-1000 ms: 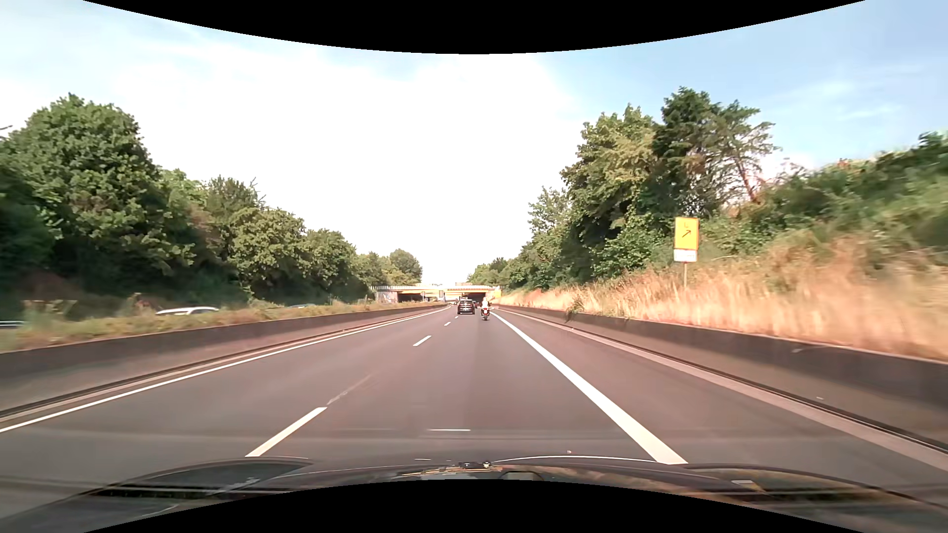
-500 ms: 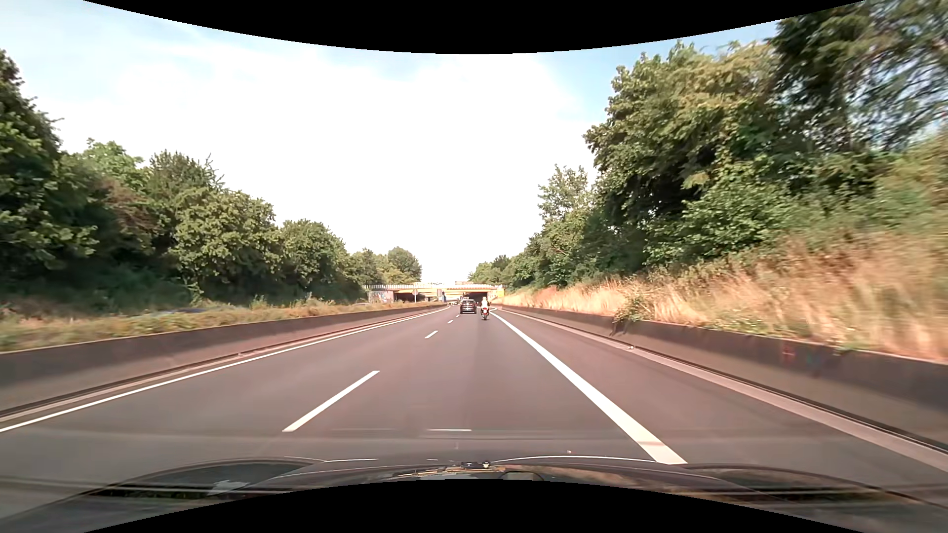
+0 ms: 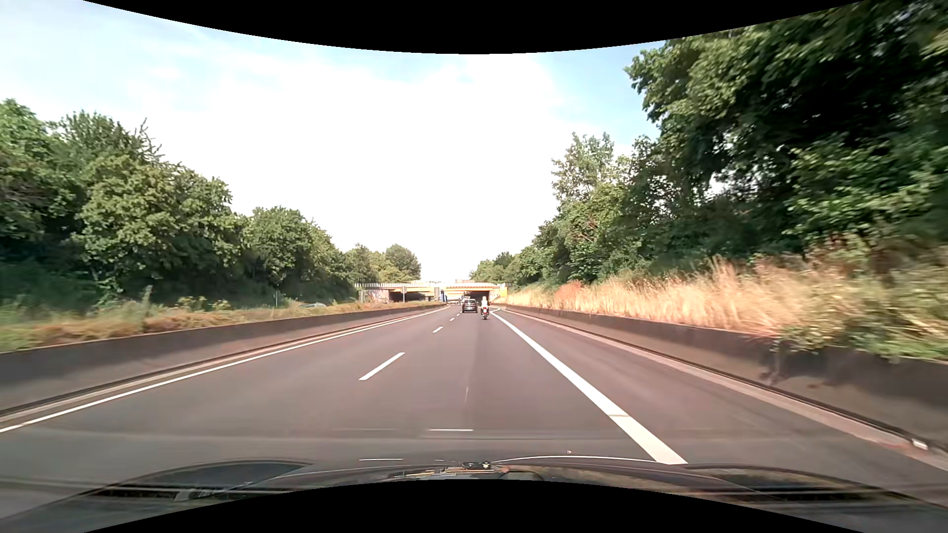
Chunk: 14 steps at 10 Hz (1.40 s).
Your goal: Follow the waypoints while adhering to traffic rules and regulations
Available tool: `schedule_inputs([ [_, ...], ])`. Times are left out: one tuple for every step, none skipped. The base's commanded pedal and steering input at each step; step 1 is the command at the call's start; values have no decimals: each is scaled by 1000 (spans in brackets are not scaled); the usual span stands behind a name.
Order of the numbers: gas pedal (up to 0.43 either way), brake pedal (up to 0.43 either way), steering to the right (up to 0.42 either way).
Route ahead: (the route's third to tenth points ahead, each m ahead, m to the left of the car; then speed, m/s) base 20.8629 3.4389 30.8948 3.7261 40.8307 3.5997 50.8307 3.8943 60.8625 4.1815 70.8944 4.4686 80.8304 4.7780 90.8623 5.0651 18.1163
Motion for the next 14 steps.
schedule_inputs([
  [39, 0, -6],
  [39, 0, -6],
  [39, 0, -6],
  [39, 0, -6],
  [39, 0, -5],
  [39, 0, -5],
  [39, 0, -5],
  [39, 0, -6],
  [39, 0, -5],
  [39, 0, -4],
  [39, 0, -4],
  [39, 0, -3],
  [39, 0, -4],
  [39, 0, -3],
])
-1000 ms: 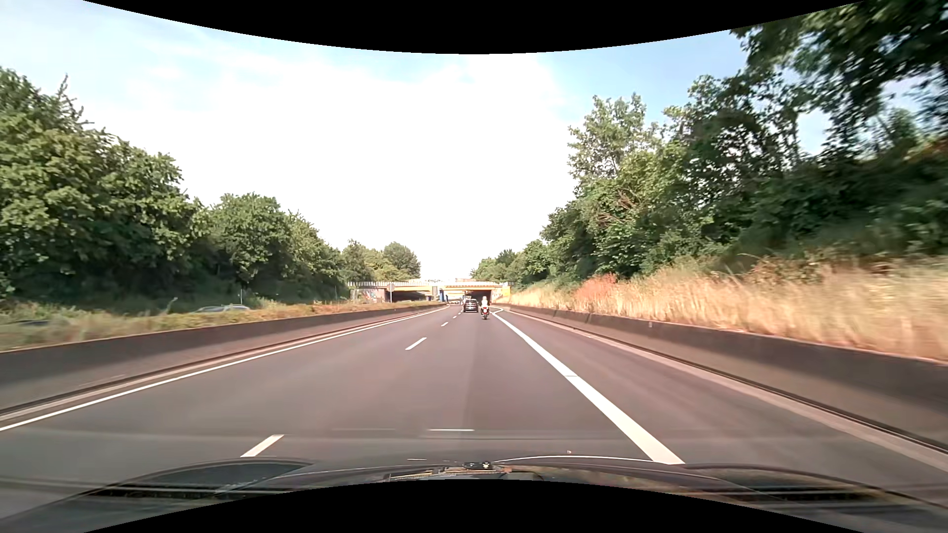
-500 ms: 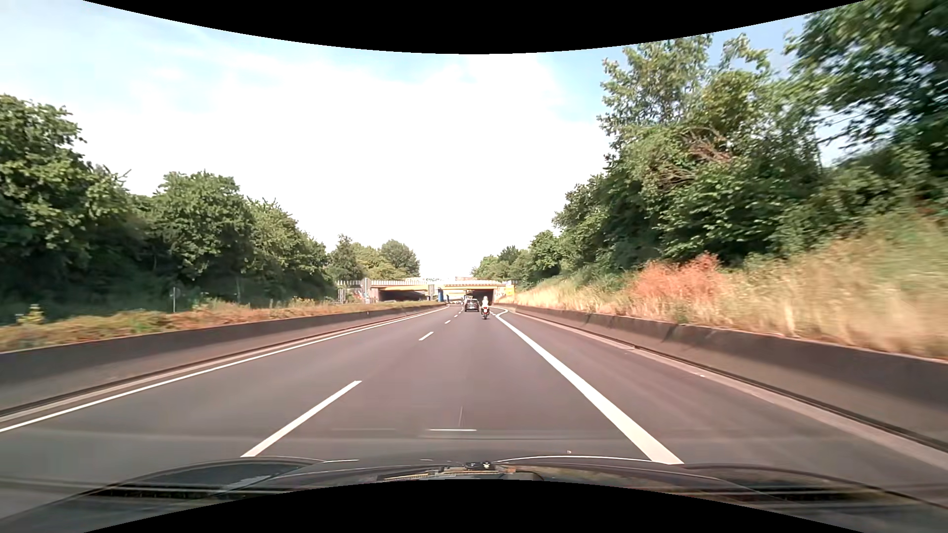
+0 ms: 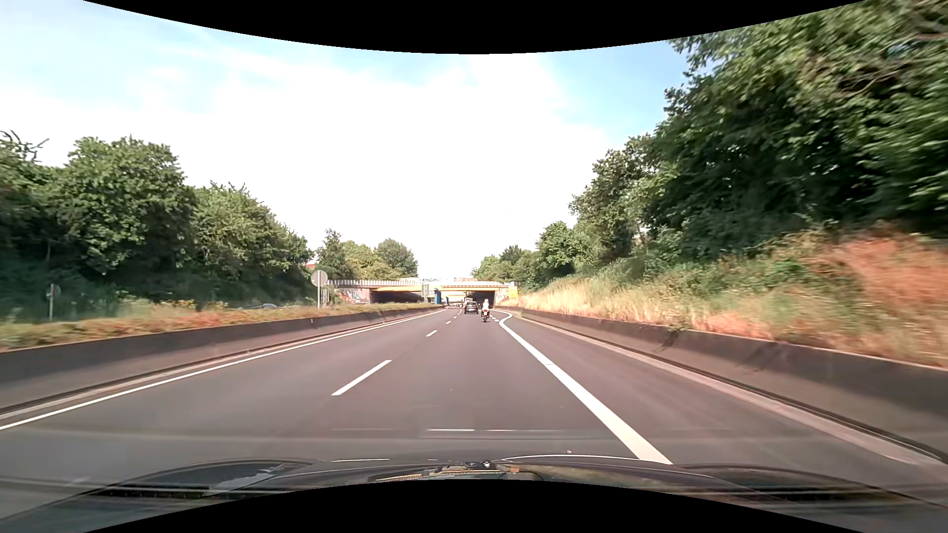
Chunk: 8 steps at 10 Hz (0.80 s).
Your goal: Follow the waypoints while adhering to traffic rules and regulations
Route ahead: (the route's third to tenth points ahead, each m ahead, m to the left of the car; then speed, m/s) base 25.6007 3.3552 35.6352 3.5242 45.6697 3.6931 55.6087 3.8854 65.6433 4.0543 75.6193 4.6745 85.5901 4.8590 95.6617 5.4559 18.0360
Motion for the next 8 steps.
schedule_inputs([
  [39, 0, -3],
  [39, 0, -3],
  [39, 0, -3],
  [39, 0, -3],
  [39, 0, -3],
  [39, 0, -3],
  [39, 0, -2],
  [39, 0, -1],
])
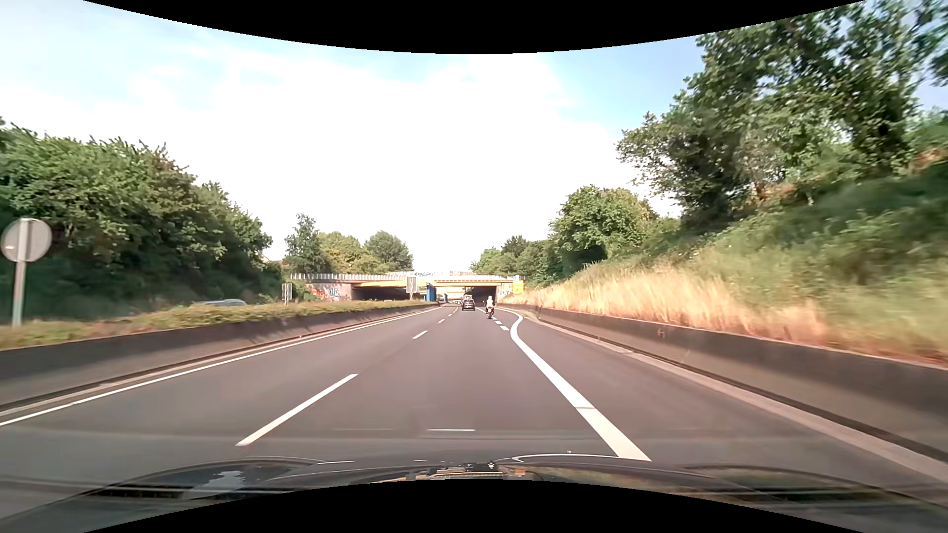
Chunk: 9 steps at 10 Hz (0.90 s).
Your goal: Follow the waypoints while adhering to traffic rules and regulations
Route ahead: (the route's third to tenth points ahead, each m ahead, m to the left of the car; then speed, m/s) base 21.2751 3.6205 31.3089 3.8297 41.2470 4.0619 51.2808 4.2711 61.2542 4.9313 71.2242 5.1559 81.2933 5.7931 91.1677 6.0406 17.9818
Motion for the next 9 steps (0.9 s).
schedule_inputs([
  [39, 0, 0],
  [39, 0, 0],
  [39, 0, 0],
  [39, 0, 0],
  [39, 0, 0],
  [39, 0, 0],
  [39, 0, 0],
  [28, 0, 0],
  [28, 0, 0],
])
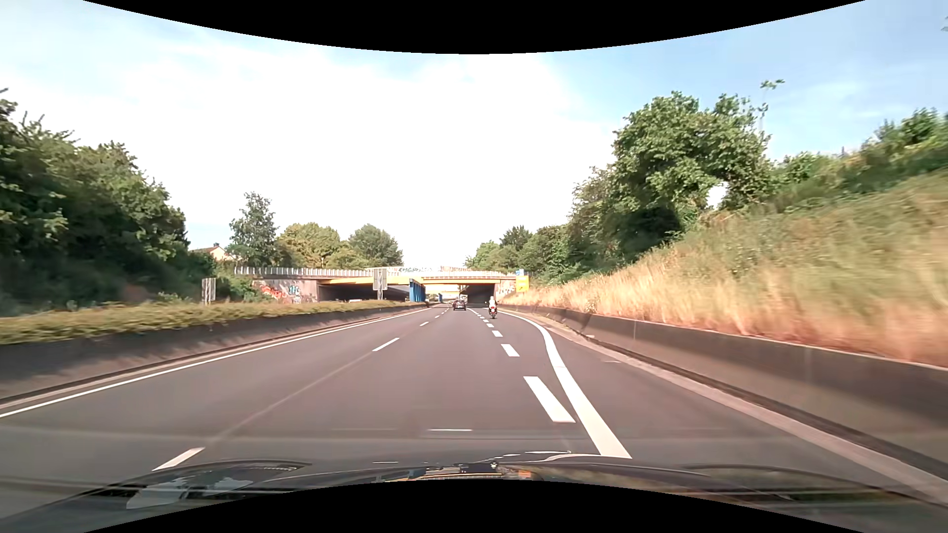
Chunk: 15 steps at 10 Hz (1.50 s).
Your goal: Follow the waypoints while adhering to traffic rules and regulations
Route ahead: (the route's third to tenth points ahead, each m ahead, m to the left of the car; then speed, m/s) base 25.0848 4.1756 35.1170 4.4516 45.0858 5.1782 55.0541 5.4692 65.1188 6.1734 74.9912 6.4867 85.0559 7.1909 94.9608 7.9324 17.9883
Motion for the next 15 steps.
schedule_inputs([
  [28, 0, 0],
  [28, 0, 0],
  [28, 0, -1],
  [28, 0, -3],
  [28, 0, -3],
  [28, 0, -3],
  [28, 0, -4],
  [28, 0, -4],
  [28, 0, -4],
  [28, 0, -4],
  [28, 0, -4],
  [28, 0, -4],
  [28, 0, -5],
  [28, 0, -5],
  [28, 0, -7],
])
